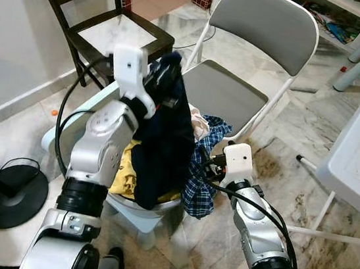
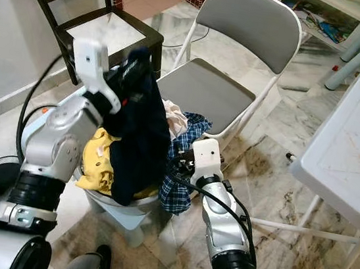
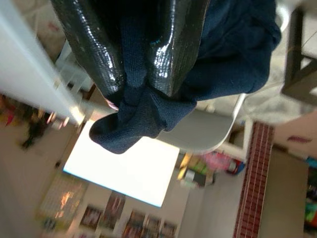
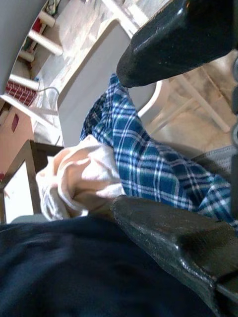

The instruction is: Hang hanger

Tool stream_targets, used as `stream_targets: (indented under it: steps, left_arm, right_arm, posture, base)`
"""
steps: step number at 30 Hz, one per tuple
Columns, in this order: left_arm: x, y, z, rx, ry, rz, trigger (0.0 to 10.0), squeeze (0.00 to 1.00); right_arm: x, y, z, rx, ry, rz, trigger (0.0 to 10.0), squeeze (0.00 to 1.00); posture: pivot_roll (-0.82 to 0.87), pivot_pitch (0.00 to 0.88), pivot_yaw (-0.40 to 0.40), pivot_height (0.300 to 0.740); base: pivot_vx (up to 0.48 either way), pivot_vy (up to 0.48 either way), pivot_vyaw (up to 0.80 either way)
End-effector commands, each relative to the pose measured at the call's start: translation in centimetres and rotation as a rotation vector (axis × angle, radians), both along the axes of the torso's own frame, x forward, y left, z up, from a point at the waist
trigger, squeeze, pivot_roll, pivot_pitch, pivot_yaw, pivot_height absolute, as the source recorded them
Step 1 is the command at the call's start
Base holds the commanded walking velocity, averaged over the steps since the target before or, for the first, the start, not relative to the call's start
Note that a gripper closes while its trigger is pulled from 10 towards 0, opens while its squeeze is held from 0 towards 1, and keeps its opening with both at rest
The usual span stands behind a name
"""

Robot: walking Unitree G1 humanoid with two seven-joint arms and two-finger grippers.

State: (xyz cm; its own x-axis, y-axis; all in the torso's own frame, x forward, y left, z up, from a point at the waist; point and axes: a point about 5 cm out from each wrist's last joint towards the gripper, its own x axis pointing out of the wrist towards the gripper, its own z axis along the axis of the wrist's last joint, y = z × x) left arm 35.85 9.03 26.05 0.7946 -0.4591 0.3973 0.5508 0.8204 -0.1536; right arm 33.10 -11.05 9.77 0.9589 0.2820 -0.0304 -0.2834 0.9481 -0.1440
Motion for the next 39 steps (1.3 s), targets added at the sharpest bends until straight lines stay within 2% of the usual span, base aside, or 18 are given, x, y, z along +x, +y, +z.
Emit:
stream_targets:
  steps: [1,4,8,16,20,21,25,26,29,30,31,32,34,35,39]
  left_arm:
    - [-0.6,-0.4,3.1,-0.049,-0.125,-0.023,0.0,0.0]
    - [-1.1,-1.0,5.4,-0.101,-0.199,-0.051,0.0,0.0]
    - [-1.4,-1.4,6.0,-0.088,-0.221,-0.066,0.0,0.0]
    - [-1.0,-0.9,4.1,-0.03,-0.167,-0.029,0.0,0.0]
    - [-1.0,-0.1,3.7,0.073,-0.196,0.003,0.0,0.0]
    - [-1.0,-0.1,3.7,0.073,-0.196,0.003,0.0,0.0]
    - [-1.0,0.5,4.4,0.223,-0.283,0.012,0.0,0.0]
    - [-1.2,0.6,4.4,0.329,-0.33,-0.008,0.0,0.0]
    - [-1.3,0.9,3.8,0.459,-0.353,-0.03,0.0,0.0]
    - [-1.5,1.0,3.3,0.542,-0.367,-0.046,0.0,0.0]
    - [-1.5,1.1,3.0,0.585,-0.371,-0.053,0.0,0.0]
    - [-1.8,1.2,2.3,0.706,-0.396,-0.081,0.0,0.0]
    - [-2.1,1.4,1.8,0.794,-0.401,-0.119,0.0,0.0]
    - [-2.1,1.4,1.8,0.794,-0.401,-0.119,0.0,0.0]
    - [-2.9,2.4,0.5,0.91,-0.349,-0.226,0.0,0.0]
  right_arm:
    - [0.1,-0.3,-0.2,0.007,0.007,-0.02,10.0,0.0]
    - [0.2,-0.2,-0.2,0.007,0.004,-0.024,10.0,0.0]
    - [0.2,-0.1,-0.2,0.009,0.002,-0.026,10.0,0.0]
    - [0.3,-0.1,-0.3,0.009,0.001,-0.026,10.0,0.0]
    - [0.3,-0.2,-0.3,0.006,0.002,-0.025,10.0,0.0]
    - [0.3,-0.2,-0.3,0.006,0.002,-0.025,10.0,0.0]
    - [0.5,-0.1,-0.2,0.003,0.001,-0.021,10.0,0.0]
    - [0.5,0.0,-0.2,0.002,0.0,-0.019,10.0,0.0]
    - [0.6,0.0,-0.2,0.0,-0.001,-0.019,10.0,0.0]
    - [0.6,-0.1,-0.2,-0.002,-0.001,-0.022,10.0,0.0]
    - [0.6,-0.2,-0.2,-0.004,-0.001,-0.025,10.0,0.0]
    - [0.6,-0.3,-0.3,-0.008,0.0,-0.029,10.0,0.0]
    - [0.6,-0.6,-0.3,-0.027,0.0,-0.048,10.0,0.0]
    - [0.6,-0.6,-0.3,-0.027,0.0,-0.048,10.0,0.0]
    - [1.0,-2.1,-0.5,-0.089,0.001,-0.144,10.0,0.0]
  posture:
    - [0.17,0.203,-0.076,0.74]
    - [0.17,0.198,-0.073,0.74]
    - [0.18,0.195,-0.071,0.74]
    - [0.18,0.195,-0.073,0.74]
    - [0.18,0.191,-0.078,0.74]
    - [0.18,0.191,-0.078,0.74]
    - [0.19,0.183,-0.081,0.74]
    - [0.19,0.183,-0.082,0.74]
    - [0.19,0.184,-0.083,0.74]
    - [0.18,0.184,-0.084,0.74]
    - [0.18,0.184,-0.084,0.74]
    - [0.18,0.185,-0.086,0.74]
    - [0.19,0.187,-0.087,0.74]
    - [0.19,0.187,-0.087,0.74]
    - [0.19,0.188,-0.088,0.74]
  base:
    - [0.0,0.0,0.0]
    - [0.0,0.0,0.0]
    - [0.0,0.0,0.0]
    - [0.0,0.0,0.0]
    - [0.0,0.0,0.0]
    - [0.0,0.0,0.0]
    - [0.0,0.0,0.0]
    - [0.0,0.0,0.0]
    - [0.0,0.0,0.0]
    - [0.0,0.0,0.0]
    - [0.0,0.0,0.0]
    - [0.0,0.0,0.0]
    - [0.0,0.0,0.0]
    - [0.0,0.0,0.0]
    - [0.0,0.0,0.0]
